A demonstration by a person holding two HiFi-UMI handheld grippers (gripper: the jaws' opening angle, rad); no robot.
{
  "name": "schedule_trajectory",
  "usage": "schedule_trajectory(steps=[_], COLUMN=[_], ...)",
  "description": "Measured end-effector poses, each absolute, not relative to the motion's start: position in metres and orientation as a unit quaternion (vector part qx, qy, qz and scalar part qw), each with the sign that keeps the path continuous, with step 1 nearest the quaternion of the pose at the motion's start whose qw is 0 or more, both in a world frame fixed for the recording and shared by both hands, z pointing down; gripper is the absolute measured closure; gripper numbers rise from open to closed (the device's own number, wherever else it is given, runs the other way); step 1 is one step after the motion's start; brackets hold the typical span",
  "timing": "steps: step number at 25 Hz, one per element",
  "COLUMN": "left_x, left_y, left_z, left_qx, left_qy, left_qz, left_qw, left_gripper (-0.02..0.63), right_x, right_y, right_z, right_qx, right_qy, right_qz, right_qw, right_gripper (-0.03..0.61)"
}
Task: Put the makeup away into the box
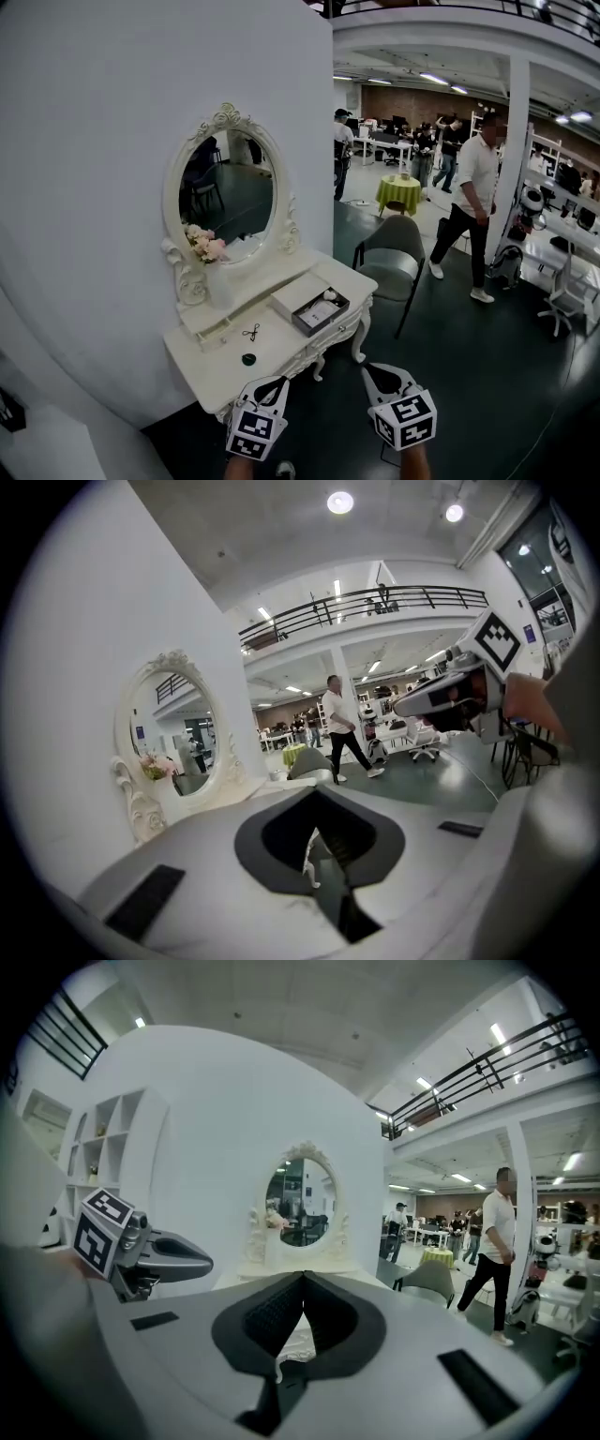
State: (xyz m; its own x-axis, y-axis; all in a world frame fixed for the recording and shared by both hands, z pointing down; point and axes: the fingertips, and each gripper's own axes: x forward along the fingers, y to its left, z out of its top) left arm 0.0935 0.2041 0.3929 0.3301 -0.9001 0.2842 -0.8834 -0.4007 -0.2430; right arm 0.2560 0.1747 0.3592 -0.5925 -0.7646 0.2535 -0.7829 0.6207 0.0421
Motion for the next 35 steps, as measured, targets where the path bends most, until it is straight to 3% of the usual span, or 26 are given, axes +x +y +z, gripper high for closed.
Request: schedule_trajectory(steps=[11, 35], left_x=[0.09, 0.005], left_y=[0.16, -0.073], left_z=[0.398, 0.403], left_qx=[-0.815, -0.818], left_qy=[0.547, 0.539], left_qz=[-0.188, -0.198], left_qw=[0.024, 0.019], left_gripper=[0.592, 0.594], right_x=[0.248, 0.17], right_y=[0.132, -0.09], right_z=[0.373, 0.38], right_qx=[0.433, 0.445], right_qy=[-0.89, -0.882], right_qz=[0.036, 0.041], right_qw=[0.134, 0.152], right_gripper=[0.577, 0.577])
